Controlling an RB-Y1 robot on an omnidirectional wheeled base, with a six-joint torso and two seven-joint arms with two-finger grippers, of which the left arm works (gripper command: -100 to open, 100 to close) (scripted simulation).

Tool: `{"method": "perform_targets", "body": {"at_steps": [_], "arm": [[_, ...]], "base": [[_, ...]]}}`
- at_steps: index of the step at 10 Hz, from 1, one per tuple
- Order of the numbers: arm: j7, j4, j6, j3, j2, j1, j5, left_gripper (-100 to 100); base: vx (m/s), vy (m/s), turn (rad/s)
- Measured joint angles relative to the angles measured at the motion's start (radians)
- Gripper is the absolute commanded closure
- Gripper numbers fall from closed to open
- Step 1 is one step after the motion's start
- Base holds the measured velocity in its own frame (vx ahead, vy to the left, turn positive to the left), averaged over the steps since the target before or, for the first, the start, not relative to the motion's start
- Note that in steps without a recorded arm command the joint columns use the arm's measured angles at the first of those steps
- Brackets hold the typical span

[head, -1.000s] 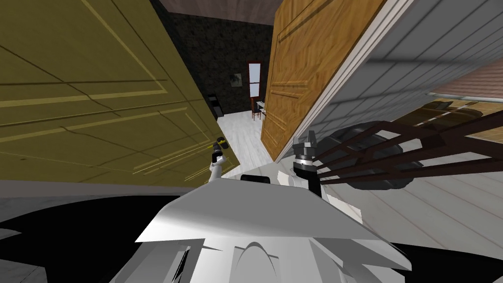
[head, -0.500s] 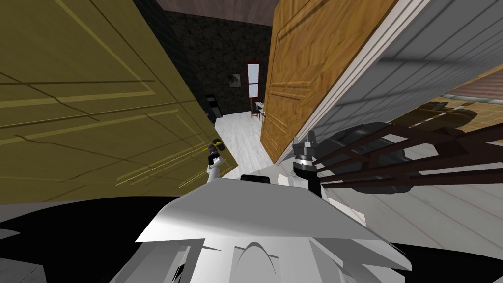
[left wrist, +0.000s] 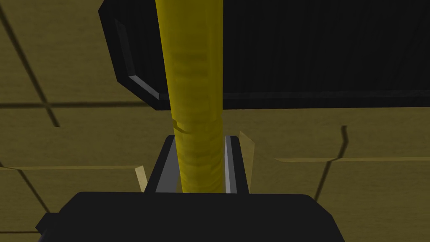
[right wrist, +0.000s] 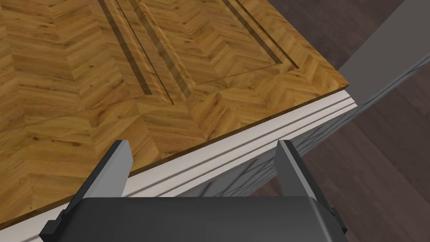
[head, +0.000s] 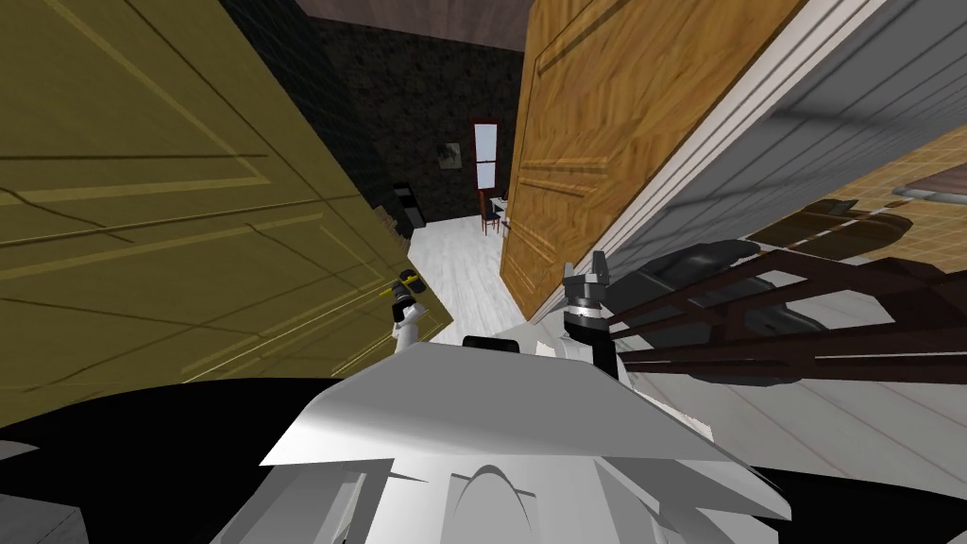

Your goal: Push the door open

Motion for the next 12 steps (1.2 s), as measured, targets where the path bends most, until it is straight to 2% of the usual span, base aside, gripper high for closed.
{"method": "perform_targets", "body": {"at_steps": [1,4,5,6,9,10,12], "arm": [[-0.012,-0.01,0.004,0.015,-0.002,0.012,0.019,100],[-0.039,-0.013,0.001,0.06,0.015,0.031,0.076,100],[-0.046,-0.017,-0.004,0.073,0.016,0.038,0.091,100],[-0.056,-0.031,-0.005,0.088,0.009,0.051,0.107,100],[-0.067,-0.029,-0.002,0.112,0.006,0.057,0.117,100],[-0.076,-0.041,0.002,0.127,-0.002,0.06,0.121,100],[-0.081,-0.04,0.002,0.152,0.009,0.065,0.134,100]], "base": [[0.181,0.03,-0.043],[0.194,0.012,-0.023],[0.201,-0.009,-0.01],[0.09,0.002,0.034],[0.153,0.054,0.036],[0.185,0.057,0.025],[0.178,0.09,0.042]]}}
